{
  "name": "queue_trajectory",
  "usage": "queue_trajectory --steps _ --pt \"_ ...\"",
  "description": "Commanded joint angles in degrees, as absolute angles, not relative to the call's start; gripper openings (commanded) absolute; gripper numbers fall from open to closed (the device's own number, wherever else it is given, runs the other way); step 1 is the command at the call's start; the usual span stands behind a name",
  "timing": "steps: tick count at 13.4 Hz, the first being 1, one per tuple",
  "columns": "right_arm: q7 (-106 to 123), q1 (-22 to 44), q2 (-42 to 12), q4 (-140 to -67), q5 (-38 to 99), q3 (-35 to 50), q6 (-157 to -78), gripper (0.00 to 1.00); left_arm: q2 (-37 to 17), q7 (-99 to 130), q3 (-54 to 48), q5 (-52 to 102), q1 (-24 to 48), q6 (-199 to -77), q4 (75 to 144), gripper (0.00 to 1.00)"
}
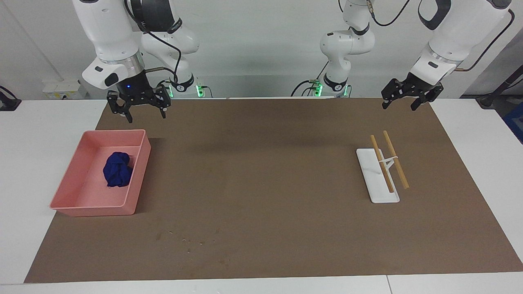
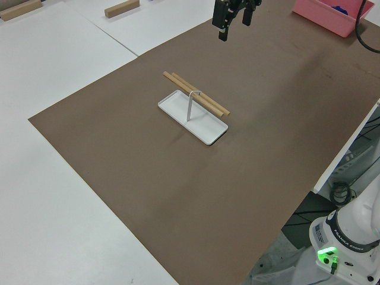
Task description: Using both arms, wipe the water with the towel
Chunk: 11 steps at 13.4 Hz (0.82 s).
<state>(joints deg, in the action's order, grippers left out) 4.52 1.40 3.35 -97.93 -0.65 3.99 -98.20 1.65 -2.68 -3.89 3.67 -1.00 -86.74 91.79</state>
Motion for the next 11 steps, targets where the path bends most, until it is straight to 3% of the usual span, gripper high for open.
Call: queue_trajectory --steps 1,4,11 --pt "3.8 -1.5 3.1 -96.8 3.4 4.7 -95.5 1.0 3.3 -2.5 -3.8 3.3 -0.8 -87.9 93.8 1.0" --pt "4.4 -3.1 1.8 -91.8 2.6 4.5 -89.8 1.0 3.3 -2.5 -3.8 3.3 -0.8 -87.9 93.8 1.0" --pt "10.1 -6.6 1.6 -91.2 3.4 4.6 -89.4 1.0 3.3 -2.5 -3.8 3.3 -0.8 -87.9 93.8 1.0"
